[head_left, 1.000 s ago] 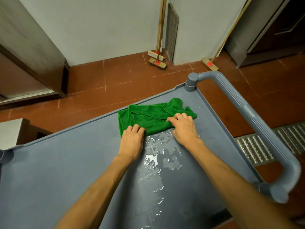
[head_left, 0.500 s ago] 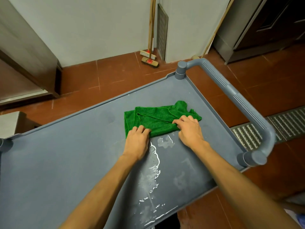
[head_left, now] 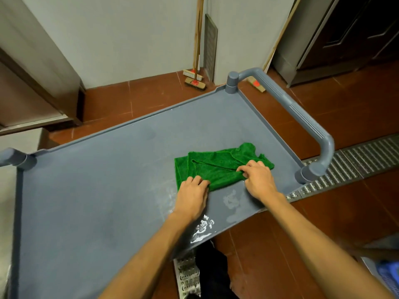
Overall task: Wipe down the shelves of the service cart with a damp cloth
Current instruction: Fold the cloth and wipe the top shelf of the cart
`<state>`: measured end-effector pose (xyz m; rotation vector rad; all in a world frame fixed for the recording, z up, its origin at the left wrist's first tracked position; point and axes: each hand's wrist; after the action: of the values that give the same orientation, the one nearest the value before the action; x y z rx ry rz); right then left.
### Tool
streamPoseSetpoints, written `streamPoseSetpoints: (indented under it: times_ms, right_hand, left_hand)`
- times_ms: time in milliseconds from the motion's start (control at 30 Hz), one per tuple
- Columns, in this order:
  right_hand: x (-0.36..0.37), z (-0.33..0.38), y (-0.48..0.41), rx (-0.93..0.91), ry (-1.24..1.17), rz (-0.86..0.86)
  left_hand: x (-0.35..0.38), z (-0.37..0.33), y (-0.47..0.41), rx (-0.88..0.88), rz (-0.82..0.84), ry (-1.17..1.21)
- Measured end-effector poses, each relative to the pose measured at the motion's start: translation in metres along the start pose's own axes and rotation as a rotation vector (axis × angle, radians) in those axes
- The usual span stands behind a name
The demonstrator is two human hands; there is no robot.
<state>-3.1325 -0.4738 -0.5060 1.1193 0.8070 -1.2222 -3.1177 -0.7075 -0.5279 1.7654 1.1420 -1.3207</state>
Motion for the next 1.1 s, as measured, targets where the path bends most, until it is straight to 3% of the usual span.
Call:
streamPoseSetpoints:
  times_ms: [667, 1100]
  right_hand:
    - [0.009, 0.023, 0.091, 0.038, 0.113, 0.103]
    - [0.024, 0.059, 0.112, -0.015, 0.159, 0.119]
  left_hand:
    - [-0.009, -0.019, 0.1, 0.0, 0.108, 0.062]
    - [-0.014, -0.001, 0.144, -0.092, 0.078, 0.169]
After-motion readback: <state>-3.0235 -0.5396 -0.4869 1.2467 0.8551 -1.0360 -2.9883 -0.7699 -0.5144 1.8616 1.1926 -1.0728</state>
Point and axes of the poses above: each hand's wrist, its own y-axis away from the middle knuckle, its own x-axis out of the palm, z = x × y, and after that the axes turned 2 degrees about -y, right-handed
